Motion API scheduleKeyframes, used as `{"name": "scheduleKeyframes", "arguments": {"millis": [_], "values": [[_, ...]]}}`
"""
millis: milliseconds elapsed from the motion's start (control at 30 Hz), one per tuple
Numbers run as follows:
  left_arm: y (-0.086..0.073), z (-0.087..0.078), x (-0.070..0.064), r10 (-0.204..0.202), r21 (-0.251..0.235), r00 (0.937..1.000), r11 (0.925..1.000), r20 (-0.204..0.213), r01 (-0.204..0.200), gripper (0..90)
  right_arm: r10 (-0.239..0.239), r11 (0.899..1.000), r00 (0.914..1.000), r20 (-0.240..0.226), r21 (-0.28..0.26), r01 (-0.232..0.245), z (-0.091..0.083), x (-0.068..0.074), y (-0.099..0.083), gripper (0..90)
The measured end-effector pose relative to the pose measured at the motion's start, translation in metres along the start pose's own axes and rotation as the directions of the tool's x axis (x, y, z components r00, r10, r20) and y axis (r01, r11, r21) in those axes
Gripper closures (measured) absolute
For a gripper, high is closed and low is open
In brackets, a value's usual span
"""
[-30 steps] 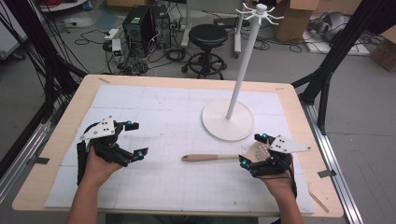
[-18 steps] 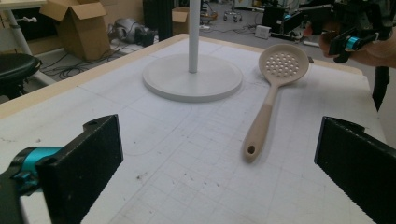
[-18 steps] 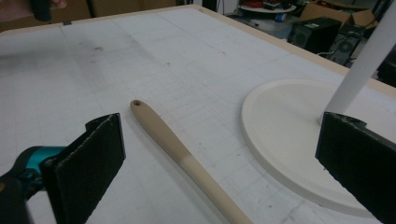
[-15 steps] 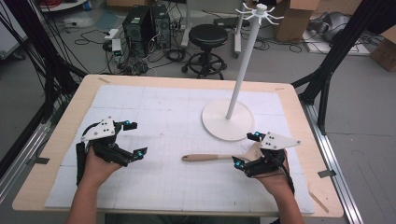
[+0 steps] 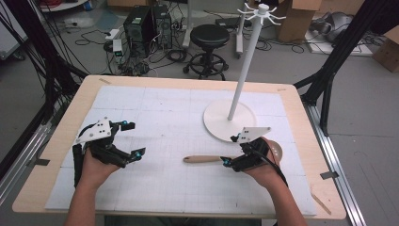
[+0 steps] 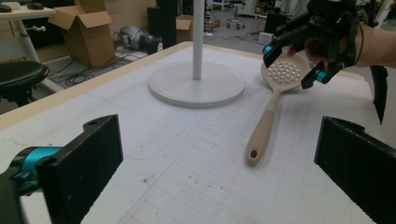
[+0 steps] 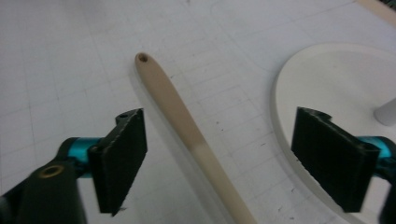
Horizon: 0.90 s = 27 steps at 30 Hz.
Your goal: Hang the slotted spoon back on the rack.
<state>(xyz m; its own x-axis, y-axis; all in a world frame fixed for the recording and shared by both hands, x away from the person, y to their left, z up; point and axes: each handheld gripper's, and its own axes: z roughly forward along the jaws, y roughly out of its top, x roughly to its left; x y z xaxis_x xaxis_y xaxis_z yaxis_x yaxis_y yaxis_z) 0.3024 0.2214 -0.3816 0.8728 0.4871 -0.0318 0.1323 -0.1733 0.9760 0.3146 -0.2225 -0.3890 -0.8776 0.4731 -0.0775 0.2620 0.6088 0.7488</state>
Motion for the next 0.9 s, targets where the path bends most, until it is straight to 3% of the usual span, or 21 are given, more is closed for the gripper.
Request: {"name": "scheduleKeyframes", "arguments": {"millis": [67, 233, 433, 467, 700, 767, 833, 867, 900], "values": [[0.000, 0.000, 0.000, 0.003, -0.001, 1.0000, 1.0000, -0.001, -0.003, 1.6, -0.014, 0.998, 0.9999, -0.008, 0.055, 0.015, 0.006, 0.001, 0.005, 24.1], [0.000, -0.001, 0.000, 0.004, -0.003, 1.0000, 1.0000, -0.002, -0.004, 1.6, -0.021, 0.993, 0.9996, -0.017, 0.116, 0.023, 0.013, 0.001, 0.010, 27.5], [0.000, -0.001, 0.001, 0.002, 0.001, 1.0000, 1.0000, -0.001, -0.002, 1.7, -0.050, 0.976, 0.9982, -0.035, 0.211, 0.056, 0.026, 0.001, 0.012, 34.3], [0.000, -0.001, 0.001, 0.002, 0.001, 1.0000, 1.0000, -0.001, -0.002, 1.6, -0.072, 0.968, 0.9966, -0.041, 0.239, 0.079, 0.029, 0.001, 0.012, 35.8], [0.000, 0.000, 0.001, 0.001, 0.007, 1.0000, 1.0000, 0.001, -0.001, 1.6, -0.062, 0.954, 0.9964, -0.058, 0.289, 0.076, 0.037, -0.001, 0.012, 39.2], [-0.001, 0.001, 0.001, 0.002, 0.008, 1.0000, 1.0000, 0.000, -0.002, 1.6, -0.049, 0.947, 0.9971, -0.059, 0.314, 0.065, 0.039, -0.003, 0.012, 40.8], [0.000, 0.001, 0.001, 0.001, 0.008, 1.0000, 1.0000, 0.000, -0.001, 1.6, -0.041, 0.931, 0.9975, -0.058, 0.361, 0.059, 0.045, -0.006, 0.010, 42.3], [-0.001, 0.001, 0.001, 0.001, 0.008, 1.0000, 1.0000, 0.001, -0.001, 1.6, -0.041, 0.931, 0.9975, -0.058, 0.361, 0.059, 0.045, -0.006, 0.010, 42.3], [0.000, 0.001, 0.001, 0.003, 0.009, 1.0000, 1.0000, 0.001, -0.003, 1.6, -0.045, 0.922, 0.9974, -0.057, 0.382, 0.063, 0.048, -0.006, 0.010, 43.3]]}}
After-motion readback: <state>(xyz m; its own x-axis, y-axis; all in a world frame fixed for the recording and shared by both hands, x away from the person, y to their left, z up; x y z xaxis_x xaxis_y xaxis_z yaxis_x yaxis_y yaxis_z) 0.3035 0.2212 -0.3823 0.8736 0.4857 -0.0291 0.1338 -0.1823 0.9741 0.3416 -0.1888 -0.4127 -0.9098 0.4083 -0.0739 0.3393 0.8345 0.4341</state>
